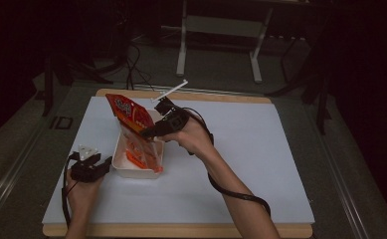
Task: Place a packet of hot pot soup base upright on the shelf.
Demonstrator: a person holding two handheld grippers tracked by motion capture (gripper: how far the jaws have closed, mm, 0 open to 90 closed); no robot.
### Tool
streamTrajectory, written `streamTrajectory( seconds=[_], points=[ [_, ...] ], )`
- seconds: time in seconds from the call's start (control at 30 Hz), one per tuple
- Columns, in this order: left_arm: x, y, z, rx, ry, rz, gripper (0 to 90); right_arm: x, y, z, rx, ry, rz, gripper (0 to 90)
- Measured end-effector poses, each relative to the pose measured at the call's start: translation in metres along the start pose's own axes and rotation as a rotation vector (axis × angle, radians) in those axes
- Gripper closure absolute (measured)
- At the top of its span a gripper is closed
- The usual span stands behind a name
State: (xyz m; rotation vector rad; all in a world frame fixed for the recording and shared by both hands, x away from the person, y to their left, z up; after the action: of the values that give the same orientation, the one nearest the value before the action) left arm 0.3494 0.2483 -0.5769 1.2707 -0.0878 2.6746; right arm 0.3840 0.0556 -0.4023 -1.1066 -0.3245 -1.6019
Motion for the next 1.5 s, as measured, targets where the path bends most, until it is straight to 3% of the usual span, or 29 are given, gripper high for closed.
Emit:
streamTrajectory(
  seconds=[0.17, 0.27, 0.43, 0.63, 0.83, 1.03, 1.1, 1.17, 1.5],
  points=[
    [0.000, 0.001, 0.000, -0.002, 0.000, 0.000, 53.9, 0.000, 0.004, -0.003, -0.037, 0.011, 0.000, 84.5],
    [0.000, 0.000, 0.000, -0.003, -0.003, 0.000, 53.9, -0.002, 0.004, -0.005, -0.053, 0.023, 0.027, 85.3],
    [0.000, 0.001, 0.000, -0.003, 0.000, -0.002, 53.9, -0.006, 0.002, -0.007, -0.057, 0.031, 0.026, 85.3],
    [0.001, 0.000, 0.000, -0.002, 0.001, 0.000, 53.8, -0.008, 0.012, -0.008, -0.070, 0.037, -0.034, 78.0],
    [-0.001, 0.002, 0.000, -0.007, -0.005, -0.003, 53.9, -0.010, 0.015, -0.010, -0.113, 0.047, 0.002, 81.2],
    [0.000, 0.005, 0.000, -0.013, -0.003, -0.005, 53.9, -0.022, 0.013, -0.010, -0.151, 0.060, 0.049, 84.1],
    [0.000, 0.005, 0.000, -0.014, -0.003, -0.007, 53.8, -0.030, 0.015, -0.015, -0.154, 0.017, 0.036, 85.5],
    [-0.001, 0.005, 0.000, -0.014, -0.002, -0.006, 53.8, -0.034, 0.017, -0.019, -0.177, 0.031, 0.086, 85.6],
    [-0.001, 0.005, 0.000, -0.016, -0.006, -0.003, 53.8, -0.032, 0.022, -0.027, -0.175, 0.026, 0.058, 85.8]
  ],
)
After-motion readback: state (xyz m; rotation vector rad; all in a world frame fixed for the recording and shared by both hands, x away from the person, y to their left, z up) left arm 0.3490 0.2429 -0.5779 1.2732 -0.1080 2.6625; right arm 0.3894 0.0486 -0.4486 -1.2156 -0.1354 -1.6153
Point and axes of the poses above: each handheld gripper's, and its own axes: x roughly backward along the jaws, z roughly out of its top, y roughly to its right, the point moved 8 cm from there along -x, roughly forward along the jaws, and after that the axes turned 11 degrees about -y, right-handed, at the moved point
